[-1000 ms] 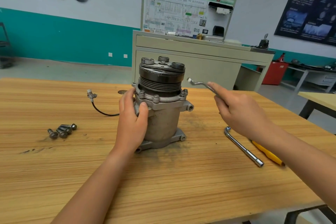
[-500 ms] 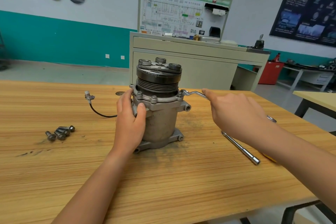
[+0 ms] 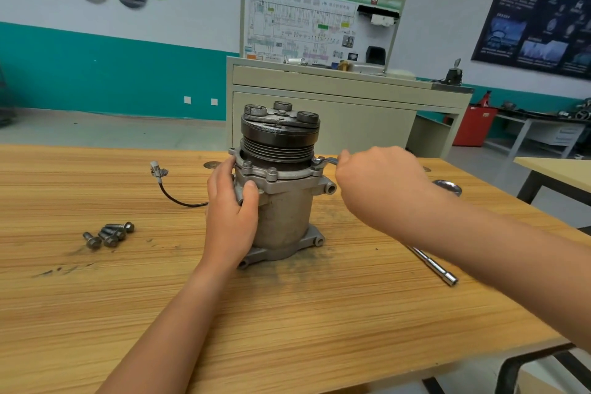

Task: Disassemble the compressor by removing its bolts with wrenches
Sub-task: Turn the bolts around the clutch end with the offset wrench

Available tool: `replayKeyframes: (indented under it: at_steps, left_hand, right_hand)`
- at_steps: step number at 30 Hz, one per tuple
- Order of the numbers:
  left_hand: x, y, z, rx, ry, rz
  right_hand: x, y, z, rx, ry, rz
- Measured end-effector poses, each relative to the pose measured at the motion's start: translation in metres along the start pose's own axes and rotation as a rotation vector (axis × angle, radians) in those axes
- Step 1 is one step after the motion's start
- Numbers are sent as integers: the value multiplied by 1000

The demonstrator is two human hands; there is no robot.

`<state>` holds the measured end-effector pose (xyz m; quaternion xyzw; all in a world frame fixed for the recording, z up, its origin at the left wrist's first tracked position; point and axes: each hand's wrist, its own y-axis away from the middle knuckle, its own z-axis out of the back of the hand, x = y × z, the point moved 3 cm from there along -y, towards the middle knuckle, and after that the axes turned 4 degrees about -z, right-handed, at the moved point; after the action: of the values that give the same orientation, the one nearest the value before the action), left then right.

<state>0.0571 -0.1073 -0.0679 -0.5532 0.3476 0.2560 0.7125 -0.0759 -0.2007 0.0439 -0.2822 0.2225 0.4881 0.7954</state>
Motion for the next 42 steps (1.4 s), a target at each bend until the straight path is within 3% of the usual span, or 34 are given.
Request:
replayKeyframes:
  at_steps: [12, 15, 20, 24, 27, 29, 35, 42]
  left_hand:
    - [0, 0, 0, 10, -2, 12]
    - [1, 0, 0, 0, 0, 2]
    - [3, -1, -1, -14, 19, -11]
    - [2, -1, -2, -14, 25, -10]
    - [3, 0, -1, -11, 30, -11]
    - [2, 0, -1, -10, 31, -12]
    - [1, 1, 0, -14, 28, -9]
    - [1, 0, -1, -23, 24, -14]
  right_hand:
    - [-42, -46, -43, -172, 59, 59]
    - [-37, -64, -58, -238, -99, 27]
    - [-10, -82, -67, -561, -483, 65]
    - [-8, -89, -79, -497, -556, -11]
    - [-24, -68, -82, -545, -887, -192]
    - [-29, -48, -81, -537, -984, -195]
    - [-22, -2, -70, -218, -560, -60]
    - [-10, -3, -39, -150, -340, -85]
